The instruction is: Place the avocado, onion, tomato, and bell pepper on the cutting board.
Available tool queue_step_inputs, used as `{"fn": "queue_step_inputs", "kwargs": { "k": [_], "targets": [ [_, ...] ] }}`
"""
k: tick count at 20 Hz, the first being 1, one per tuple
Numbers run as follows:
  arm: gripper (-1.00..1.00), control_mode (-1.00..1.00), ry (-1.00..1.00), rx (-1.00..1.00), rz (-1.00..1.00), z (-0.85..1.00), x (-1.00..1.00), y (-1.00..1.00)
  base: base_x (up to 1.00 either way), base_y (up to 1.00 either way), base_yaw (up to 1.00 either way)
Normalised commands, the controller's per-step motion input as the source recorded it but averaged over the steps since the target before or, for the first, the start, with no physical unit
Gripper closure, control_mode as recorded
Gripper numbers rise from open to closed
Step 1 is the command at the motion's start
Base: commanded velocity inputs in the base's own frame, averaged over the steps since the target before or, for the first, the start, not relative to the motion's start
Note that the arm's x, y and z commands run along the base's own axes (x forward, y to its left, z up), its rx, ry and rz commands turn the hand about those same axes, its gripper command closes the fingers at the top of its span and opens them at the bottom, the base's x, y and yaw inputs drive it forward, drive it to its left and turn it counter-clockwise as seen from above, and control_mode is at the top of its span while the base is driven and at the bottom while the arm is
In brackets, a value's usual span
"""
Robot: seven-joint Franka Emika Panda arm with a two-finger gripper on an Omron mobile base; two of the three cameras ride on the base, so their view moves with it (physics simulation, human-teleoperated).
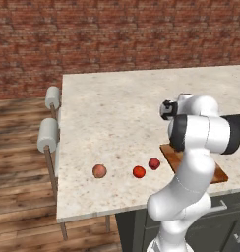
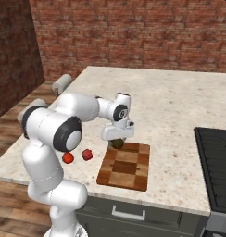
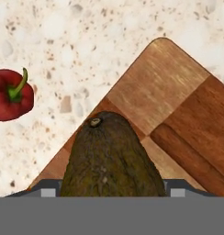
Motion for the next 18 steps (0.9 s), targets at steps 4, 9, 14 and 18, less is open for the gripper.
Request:
{"fn": "queue_step_inputs", "kwargs": {
  "k": [4, 9, 14, 18],
  "targets": [
    [1.00, -1.00, 0.00, 0.00, 0.00, -0.14, 0.00, -0.28, 0.00, 0.00, 0.00],
    [1.00, -1.00, 0.04, 0.02, 0.00, -0.35, 0.00, -0.05, 0.00, 0.00, 0.00],
    [1.00, -1.00, 0.05, 0.02, 0.00, -0.39, 0.00, 0.00, 0.00, 0.00, 0.00],
    [1.00, -1.00, 0.02, 0.00, 0.00, -0.26, 0.00, 0.00, 0.00, 0.00, 0.00]
  ]
}}
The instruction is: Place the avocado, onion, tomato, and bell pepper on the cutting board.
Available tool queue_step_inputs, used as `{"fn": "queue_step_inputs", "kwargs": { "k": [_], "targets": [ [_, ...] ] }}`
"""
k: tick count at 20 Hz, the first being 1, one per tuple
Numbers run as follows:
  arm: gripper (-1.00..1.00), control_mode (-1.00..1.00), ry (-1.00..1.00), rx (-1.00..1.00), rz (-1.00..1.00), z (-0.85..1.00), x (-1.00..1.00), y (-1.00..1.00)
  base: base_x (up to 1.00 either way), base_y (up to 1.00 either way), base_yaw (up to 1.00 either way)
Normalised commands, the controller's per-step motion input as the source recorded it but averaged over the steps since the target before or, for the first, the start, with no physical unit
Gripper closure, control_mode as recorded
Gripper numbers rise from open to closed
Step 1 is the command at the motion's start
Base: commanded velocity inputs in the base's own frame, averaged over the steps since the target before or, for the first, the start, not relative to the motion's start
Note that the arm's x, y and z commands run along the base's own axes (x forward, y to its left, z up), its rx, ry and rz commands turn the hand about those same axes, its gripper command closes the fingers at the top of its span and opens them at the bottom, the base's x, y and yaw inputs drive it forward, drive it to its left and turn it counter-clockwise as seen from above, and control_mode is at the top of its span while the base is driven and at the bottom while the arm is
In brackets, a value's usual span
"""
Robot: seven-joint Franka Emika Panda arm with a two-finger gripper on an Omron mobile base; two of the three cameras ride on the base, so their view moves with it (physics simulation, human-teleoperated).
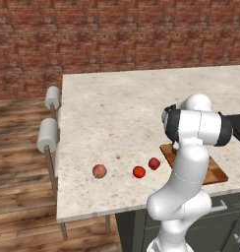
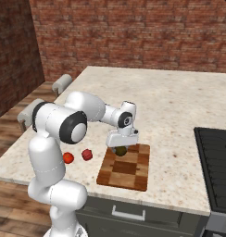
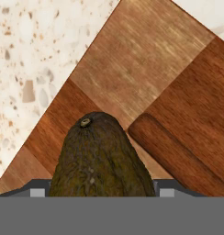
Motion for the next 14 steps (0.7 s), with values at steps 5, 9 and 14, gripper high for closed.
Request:
{"fn": "queue_step_inputs", "kwargs": {
  "k": [5, 9, 14],
  "targets": [
    [-1.00, -1.00, 0.04, 0.01, 0.00, -0.31, 0.00, 0.00, 0.00, 0.00, 0.00],
    [-1.00, -1.00, 0.01, 0.01, 0.00, -0.16, 0.00, 0.00, 0.00, 0.00, 0.00],
    [-1.00, -1.00, 0.00, 0.00, 0.00, 0.00, 0.00, 0.00, 0.00, 0.00, 0.00]
  ]
}}
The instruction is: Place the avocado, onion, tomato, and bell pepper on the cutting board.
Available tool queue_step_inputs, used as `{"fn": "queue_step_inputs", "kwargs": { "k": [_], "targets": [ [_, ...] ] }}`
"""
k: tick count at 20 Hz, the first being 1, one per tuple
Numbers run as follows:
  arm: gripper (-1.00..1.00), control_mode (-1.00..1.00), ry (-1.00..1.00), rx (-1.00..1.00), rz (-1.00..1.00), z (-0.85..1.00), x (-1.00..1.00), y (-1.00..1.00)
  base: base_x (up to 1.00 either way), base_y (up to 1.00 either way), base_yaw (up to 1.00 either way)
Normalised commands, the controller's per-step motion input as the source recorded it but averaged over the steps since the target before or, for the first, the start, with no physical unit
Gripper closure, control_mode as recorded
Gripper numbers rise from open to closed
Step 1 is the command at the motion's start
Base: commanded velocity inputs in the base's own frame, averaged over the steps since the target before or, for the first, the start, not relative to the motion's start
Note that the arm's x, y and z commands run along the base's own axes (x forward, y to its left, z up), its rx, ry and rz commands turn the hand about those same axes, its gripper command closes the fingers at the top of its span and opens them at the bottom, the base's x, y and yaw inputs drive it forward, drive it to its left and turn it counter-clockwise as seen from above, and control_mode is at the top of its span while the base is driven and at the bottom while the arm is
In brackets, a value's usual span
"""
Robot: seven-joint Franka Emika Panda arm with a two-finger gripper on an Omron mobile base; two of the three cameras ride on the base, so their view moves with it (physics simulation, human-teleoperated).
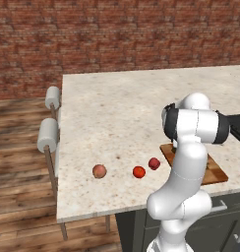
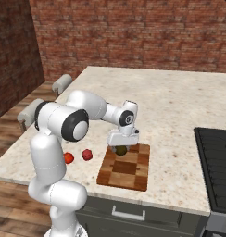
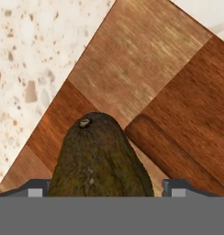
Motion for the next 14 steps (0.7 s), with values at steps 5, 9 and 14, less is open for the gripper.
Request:
{"fn": "queue_step_inputs", "kwargs": {
  "k": [5, 9, 14],
  "targets": [
    [-1.00, -1.00, 0.00, 0.00, 0.00, 0.00, 0.00, 0.00, 0.00, 0.00, 0.00],
    [-1.00, -1.00, 0.00, 0.00, 0.00, 0.00, 0.00, 0.01, 0.00, 0.00, 0.00],
    [-1.00, -1.00, -0.04, 0.00, 0.00, 0.00, 0.00, 0.01, 0.00, 0.00, 0.00]
  ]
}}
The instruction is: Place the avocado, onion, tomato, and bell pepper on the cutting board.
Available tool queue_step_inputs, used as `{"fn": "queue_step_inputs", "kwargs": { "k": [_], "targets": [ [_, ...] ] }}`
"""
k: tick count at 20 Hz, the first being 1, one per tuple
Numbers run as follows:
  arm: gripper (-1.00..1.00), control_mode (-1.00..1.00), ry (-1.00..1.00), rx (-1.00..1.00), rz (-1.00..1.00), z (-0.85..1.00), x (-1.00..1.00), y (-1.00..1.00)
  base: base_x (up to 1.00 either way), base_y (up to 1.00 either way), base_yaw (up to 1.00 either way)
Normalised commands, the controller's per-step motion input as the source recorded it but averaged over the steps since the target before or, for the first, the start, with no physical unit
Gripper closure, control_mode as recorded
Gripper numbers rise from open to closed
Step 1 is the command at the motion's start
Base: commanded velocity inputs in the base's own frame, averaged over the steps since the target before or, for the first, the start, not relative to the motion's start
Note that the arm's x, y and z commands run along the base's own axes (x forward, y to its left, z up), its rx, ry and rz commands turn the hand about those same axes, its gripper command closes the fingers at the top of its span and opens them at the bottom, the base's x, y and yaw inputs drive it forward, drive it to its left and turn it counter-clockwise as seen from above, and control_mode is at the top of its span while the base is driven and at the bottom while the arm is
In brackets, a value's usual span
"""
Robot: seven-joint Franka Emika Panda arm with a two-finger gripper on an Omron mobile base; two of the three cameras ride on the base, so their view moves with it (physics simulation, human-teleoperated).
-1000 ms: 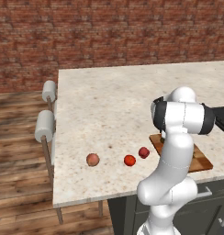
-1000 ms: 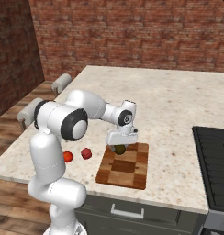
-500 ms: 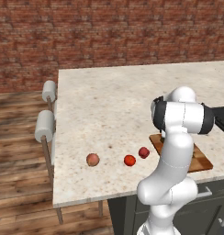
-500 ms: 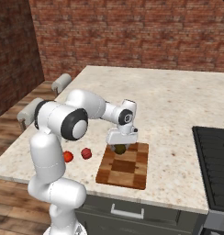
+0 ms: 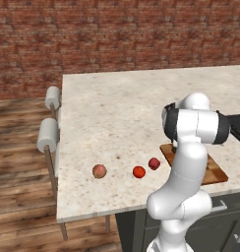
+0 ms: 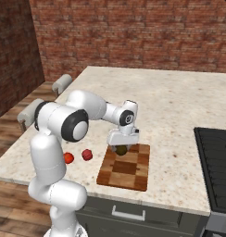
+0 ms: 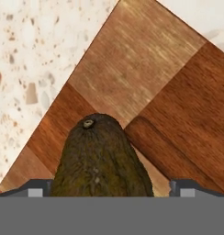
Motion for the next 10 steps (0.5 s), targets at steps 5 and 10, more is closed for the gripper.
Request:
{"fn": "queue_step_inputs", "kwargs": {
  "k": [5, 10],
  "targets": [
    [-1.00, -1.00, -0.20, -0.04, -0.01, 0.00, 0.00, 0.13, 0.00, 0.00, 0.00],
    [-1.00, -1.00, -0.26, -0.05, -0.05, 0.00, 0.00, 0.07, 0.00, 0.00, 0.00]
  ]
}}
